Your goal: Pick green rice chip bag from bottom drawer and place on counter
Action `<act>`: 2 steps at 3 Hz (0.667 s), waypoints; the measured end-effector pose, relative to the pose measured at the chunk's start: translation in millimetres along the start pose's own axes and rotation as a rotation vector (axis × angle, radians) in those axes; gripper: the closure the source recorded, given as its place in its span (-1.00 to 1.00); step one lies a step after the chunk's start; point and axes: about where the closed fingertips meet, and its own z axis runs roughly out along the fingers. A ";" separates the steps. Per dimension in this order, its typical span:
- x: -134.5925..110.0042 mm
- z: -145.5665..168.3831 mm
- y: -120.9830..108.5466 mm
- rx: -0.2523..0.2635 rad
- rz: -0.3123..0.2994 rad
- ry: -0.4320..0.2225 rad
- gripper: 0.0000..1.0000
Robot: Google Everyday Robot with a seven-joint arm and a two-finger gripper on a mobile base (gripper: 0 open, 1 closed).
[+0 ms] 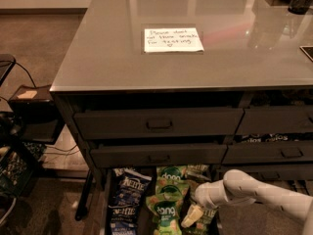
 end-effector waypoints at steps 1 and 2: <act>1.8 20.2 2.2 -0.039 -0.025 -0.020 -1.00; 2.3 38.5 1.7 -0.070 -0.065 -0.037 -1.00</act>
Offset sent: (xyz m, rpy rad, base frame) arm 0.0036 0.0378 -0.0412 0.0699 -0.0284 0.1414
